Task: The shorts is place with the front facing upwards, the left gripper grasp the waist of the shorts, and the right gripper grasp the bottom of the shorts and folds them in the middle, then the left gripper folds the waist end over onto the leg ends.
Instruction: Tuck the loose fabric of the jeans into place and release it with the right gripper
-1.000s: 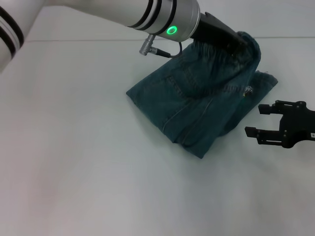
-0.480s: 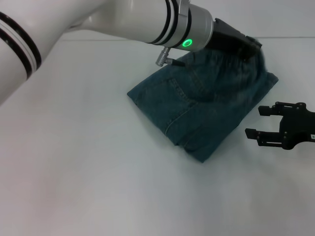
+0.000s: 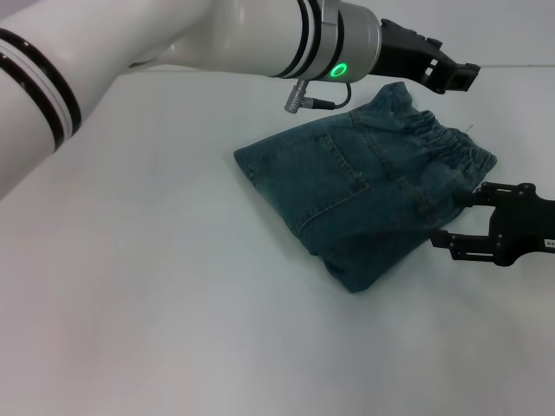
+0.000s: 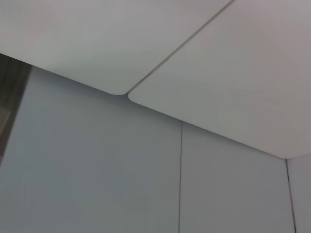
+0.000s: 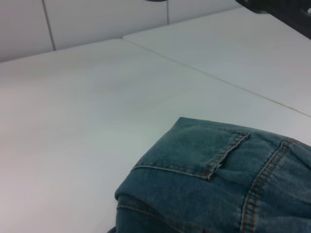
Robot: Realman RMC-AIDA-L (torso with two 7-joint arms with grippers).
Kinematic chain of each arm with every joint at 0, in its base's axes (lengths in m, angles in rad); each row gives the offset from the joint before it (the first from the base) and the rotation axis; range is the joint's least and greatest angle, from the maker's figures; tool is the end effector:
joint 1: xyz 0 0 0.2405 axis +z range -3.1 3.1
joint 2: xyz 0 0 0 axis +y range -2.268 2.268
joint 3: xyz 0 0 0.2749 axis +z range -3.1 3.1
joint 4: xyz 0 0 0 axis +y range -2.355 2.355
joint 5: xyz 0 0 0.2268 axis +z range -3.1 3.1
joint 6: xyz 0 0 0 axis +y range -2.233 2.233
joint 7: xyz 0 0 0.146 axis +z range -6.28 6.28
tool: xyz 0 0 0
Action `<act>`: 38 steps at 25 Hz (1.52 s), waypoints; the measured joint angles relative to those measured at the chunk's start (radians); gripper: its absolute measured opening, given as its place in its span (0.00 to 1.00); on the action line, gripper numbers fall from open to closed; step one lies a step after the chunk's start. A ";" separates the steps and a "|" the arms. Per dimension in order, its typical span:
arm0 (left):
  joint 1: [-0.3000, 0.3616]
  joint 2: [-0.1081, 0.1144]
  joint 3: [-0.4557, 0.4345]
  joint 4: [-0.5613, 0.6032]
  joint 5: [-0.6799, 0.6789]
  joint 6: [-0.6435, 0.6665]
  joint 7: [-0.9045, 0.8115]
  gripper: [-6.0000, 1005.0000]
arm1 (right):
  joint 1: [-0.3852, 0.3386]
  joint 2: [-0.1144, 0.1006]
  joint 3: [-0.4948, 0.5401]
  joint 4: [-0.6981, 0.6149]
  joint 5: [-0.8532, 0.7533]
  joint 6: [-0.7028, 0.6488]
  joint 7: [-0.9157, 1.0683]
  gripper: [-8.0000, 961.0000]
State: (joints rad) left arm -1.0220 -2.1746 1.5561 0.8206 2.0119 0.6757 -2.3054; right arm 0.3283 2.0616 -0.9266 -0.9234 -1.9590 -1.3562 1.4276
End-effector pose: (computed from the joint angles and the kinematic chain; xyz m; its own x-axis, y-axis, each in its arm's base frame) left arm -0.0156 0.4546 -0.1289 0.8878 0.3002 0.3488 0.4181 -0.8428 -0.3389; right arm 0.3244 0.3405 0.0159 0.8899 -0.3193 -0.3258 -0.4326 -0.8174 -0.3805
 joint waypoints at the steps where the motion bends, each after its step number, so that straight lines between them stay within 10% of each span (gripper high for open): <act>1: 0.003 0.001 0.000 0.003 0.000 -0.002 0.000 0.39 | 0.000 0.000 0.001 0.000 0.000 0.000 0.001 0.82; 7: 0.078 0.005 -0.009 0.063 -0.001 -0.003 0.030 0.66 | 0.013 0.007 0.006 0.000 0.000 0.021 0.005 0.82; 16: 0.397 0.002 -0.115 0.315 -0.099 0.116 0.240 0.90 | 0.058 0.025 0.003 0.011 0.005 0.093 -0.001 0.82; 26: 0.610 0.008 -0.515 0.244 -0.318 0.545 0.580 0.90 | 0.092 0.025 0.013 0.048 0.010 0.124 -0.005 0.82; 38: 0.740 0.029 -0.911 0.082 -0.273 0.883 0.836 0.90 | 0.168 0.027 0.034 0.216 0.070 0.216 -0.128 0.82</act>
State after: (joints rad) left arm -0.2823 -2.1458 0.6452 0.9028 1.7385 1.5584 -1.4698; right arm 0.4959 2.0882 -0.8928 -0.7070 -1.8892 -1.1404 1.2994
